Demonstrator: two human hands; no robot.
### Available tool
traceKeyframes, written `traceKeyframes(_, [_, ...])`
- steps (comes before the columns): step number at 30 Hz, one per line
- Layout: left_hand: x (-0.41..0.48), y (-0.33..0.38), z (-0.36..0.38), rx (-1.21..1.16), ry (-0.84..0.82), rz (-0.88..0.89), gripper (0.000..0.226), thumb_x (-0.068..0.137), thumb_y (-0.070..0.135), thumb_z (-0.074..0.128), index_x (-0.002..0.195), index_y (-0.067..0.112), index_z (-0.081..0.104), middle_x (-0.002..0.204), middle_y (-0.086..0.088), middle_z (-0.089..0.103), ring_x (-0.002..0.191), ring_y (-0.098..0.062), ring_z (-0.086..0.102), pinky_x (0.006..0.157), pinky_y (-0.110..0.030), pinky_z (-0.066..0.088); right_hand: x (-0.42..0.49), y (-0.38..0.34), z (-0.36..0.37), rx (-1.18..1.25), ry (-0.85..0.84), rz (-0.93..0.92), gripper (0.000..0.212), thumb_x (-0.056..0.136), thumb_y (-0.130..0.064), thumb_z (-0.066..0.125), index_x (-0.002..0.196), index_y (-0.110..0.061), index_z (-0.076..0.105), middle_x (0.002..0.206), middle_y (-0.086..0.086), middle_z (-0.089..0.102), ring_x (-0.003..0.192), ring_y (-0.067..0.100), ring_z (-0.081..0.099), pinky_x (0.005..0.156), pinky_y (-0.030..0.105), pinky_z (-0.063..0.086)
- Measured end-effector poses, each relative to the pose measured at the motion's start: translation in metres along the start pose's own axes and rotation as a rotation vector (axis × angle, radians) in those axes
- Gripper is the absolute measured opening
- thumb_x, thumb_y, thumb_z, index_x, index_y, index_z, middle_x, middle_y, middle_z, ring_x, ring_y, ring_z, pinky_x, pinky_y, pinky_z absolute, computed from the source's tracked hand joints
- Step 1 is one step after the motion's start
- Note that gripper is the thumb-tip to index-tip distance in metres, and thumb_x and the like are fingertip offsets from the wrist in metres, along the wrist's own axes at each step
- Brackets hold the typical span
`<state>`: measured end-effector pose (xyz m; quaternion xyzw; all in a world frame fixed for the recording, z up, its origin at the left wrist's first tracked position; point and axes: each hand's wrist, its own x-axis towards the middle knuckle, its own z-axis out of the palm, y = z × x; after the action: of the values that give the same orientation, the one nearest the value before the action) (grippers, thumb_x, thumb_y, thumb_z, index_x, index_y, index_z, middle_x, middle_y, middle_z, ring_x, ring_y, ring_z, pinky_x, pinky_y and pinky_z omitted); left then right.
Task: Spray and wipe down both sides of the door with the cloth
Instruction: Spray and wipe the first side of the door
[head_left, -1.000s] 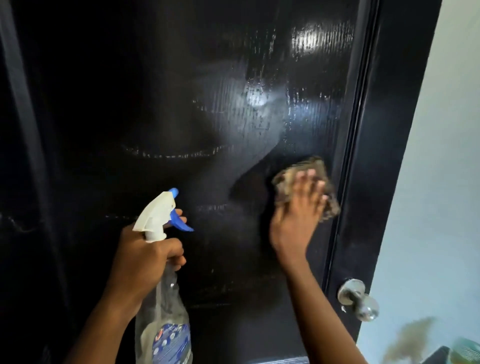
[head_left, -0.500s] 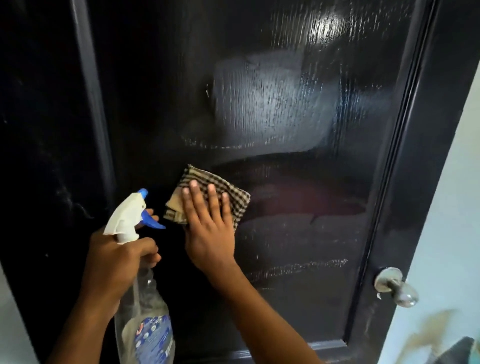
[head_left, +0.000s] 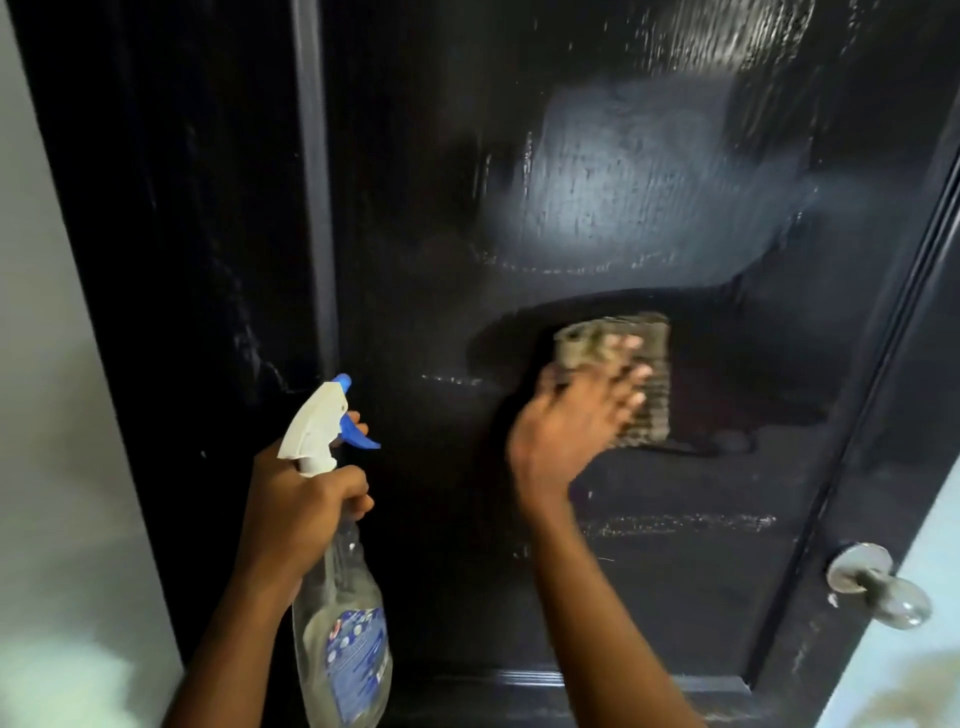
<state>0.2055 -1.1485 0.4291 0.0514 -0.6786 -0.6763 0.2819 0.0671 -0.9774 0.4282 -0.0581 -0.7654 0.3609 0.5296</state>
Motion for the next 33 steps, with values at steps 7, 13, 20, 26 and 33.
traceKeyframes(7, [0.008, -0.001, -0.018, 0.015, 0.002, -0.006, 0.051, 0.056, 0.002, 0.062, 0.101, 0.023, 0.070, 0.066, -0.010, 0.062, 0.048, -0.017, 0.058, 0.060, -0.035, 0.052, -0.075, -0.014, 0.029, -0.189, -0.374, -0.996, 0.071, 0.087, -0.028, 0.058, 0.152, -0.014, 0.031, 0.160, 0.003, 0.022, 0.149, 0.026, 0.012, 0.122, 0.045, 0.005])
traceKeyframes(13, [0.013, -0.010, -0.002, -0.012, -0.086, -0.002, 0.053, 0.072, -0.019, 0.055, 0.105, 0.021, 0.069, 0.089, -0.004, 0.071, 0.048, -0.019, 0.058, 0.054, -0.032, 0.051, 0.001, 0.081, -0.024, -0.225, -0.141, -0.524, 0.065, 0.095, -0.032, 0.039, 0.153, -0.014, 0.019, 0.159, 0.005, 0.014, 0.147, 0.033, 0.013, 0.120, 0.045, 0.003])
traceKeyframes(20, [0.019, 0.004, 0.022, -0.026, -0.143, 0.043, 0.055, 0.073, -0.019, 0.055, 0.098, 0.029, 0.068, 0.088, -0.002, 0.072, 0.050, -0.021, 0.058, 0.053, -0.030, 0.053, 0.073, 0.065, -0.042, -0.001, 0.105, 0.200, 0.070, 0.094, -0.036, 0.035, 0.151, 0.001, 0.018, 0.160, 0.018, 0.012, 0.148, 0.039, 0.006, 0.120, 0.050, 0.006])
traceKeyframes(26, [0.028, 0.014, 0.033, -0.063, -0.087, 0.039, 0.053, 0.072, -0.019, 0.055, 0.101, 0.023, 0.069, 0.066, -0.001, 0.067, 0.047, -0.021, 0.056, 0.049, -0.028, 0.051, -0.011, -0.021, 0.011, -0.148, -0.146, -0.657, 0.069, 0.088, -0.029, 0.052, 0.150, -0.010, 0.031, 0.160, 0.008, 0.020, 0.148, 0.034, 0.011, 0.121, 0.047, 0.002])
traceKeyframes(33, [0.030, 0.026, 0.042, -0.035, -0.124, 0.053, 0.058, 0.070, -0.016, 0.057, 0.118, 0.017, 0.066, 0.097, -0.006, 0.070, 0.046, -0.016, 0.056, 0.048, -0.025, 0.050, 0.040, 0.029, -0.021, -0.204, -0.146, -0.741, 0.063, 0.092, -0.033, 0.046, 0.151, -0.016, 0.030, 0.158, 0.002, 0.024, 0.147, 0.029, 0.019, 0.121, 0.044, 0.005])
